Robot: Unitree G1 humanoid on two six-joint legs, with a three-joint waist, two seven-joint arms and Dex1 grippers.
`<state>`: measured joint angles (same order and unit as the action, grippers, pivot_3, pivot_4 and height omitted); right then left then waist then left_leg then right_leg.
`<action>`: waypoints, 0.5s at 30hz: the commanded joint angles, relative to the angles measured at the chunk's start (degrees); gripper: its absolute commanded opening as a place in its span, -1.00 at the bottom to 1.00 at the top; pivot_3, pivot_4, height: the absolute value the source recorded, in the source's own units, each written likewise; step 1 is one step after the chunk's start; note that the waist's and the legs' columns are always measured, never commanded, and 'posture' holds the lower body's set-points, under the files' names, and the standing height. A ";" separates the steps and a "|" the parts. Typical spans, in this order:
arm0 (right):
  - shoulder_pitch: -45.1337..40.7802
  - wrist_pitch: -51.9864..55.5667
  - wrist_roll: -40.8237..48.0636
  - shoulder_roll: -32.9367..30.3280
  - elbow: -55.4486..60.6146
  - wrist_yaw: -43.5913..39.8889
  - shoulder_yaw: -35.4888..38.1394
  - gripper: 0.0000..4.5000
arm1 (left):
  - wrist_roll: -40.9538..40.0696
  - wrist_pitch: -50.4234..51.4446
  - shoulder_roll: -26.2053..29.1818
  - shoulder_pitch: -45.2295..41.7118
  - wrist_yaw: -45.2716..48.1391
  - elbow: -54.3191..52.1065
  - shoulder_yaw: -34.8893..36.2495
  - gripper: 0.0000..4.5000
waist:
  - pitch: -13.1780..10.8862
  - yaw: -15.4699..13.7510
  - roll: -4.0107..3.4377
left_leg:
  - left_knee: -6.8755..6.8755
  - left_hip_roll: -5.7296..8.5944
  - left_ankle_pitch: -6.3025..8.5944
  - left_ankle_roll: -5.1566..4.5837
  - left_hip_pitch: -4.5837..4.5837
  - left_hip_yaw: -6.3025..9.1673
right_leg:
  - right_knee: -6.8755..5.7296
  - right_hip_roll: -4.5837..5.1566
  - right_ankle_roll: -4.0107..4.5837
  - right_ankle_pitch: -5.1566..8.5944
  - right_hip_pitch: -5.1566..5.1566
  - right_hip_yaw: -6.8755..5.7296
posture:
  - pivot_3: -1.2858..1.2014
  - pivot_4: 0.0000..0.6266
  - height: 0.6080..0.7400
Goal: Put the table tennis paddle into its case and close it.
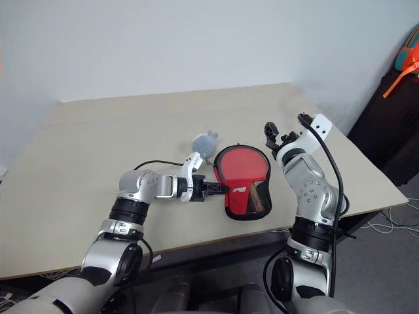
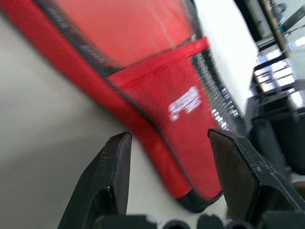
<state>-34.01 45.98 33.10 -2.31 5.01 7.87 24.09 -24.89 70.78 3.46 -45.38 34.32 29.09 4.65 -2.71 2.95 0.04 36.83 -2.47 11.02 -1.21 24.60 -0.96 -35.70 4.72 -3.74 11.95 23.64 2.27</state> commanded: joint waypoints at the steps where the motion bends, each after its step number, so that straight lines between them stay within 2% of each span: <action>1: -0.59 -1.55 0.59 0.24 1.31 0.55 -0.12 1.00 | -1.86 -0.09 -2.07 -2.92 -2.44 2.32 3.28 0.18 | 0.00 0.01 0.00 | 0.00 0.00 0.00 0.00 0.00 0.00 | 0.00 0.00 0.00 0.00 0.01 0.00 | 0.03 -1.00 1.00; 9: 1.47 -1.49 0.70 1.43 2.47 1.55 -0.43 1.00 | -2.61 0.73 -4.67 -5.05 -6.90 6.79 7.62 0.18 | 0.00 -0.02 0.00 | 0.00 0.02 0.00 0.01 0.00 0.02 | 0.02 0.00 0.00 0.00 -0.02 0.00 | 0.03 -1.00 1.00; 15: 2.38 -1.52 1.17 1.65 3.41 2.40 -0.31 1.00 | -2.70 4.62 -1.91 -5.56 -8.45 4.54 8.31 0.18 | 0.00 0.02 0.00 | -0.01 0.01 0.01 0.01 0.00 0.02 | 0.01 0.00 0.01 0.00 0.00 -0.01 | 0.03 -1.00 1.00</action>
<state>-30.79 45.56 33.23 -0.77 5.25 10.02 23.95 -27.03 74.18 0.64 -48.97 26.59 35.82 12.28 -2.71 2.97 0.04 36.82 -2.45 11.02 -1.19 24.60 -0.93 -35.69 4.72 -3.73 11.95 23.65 2.26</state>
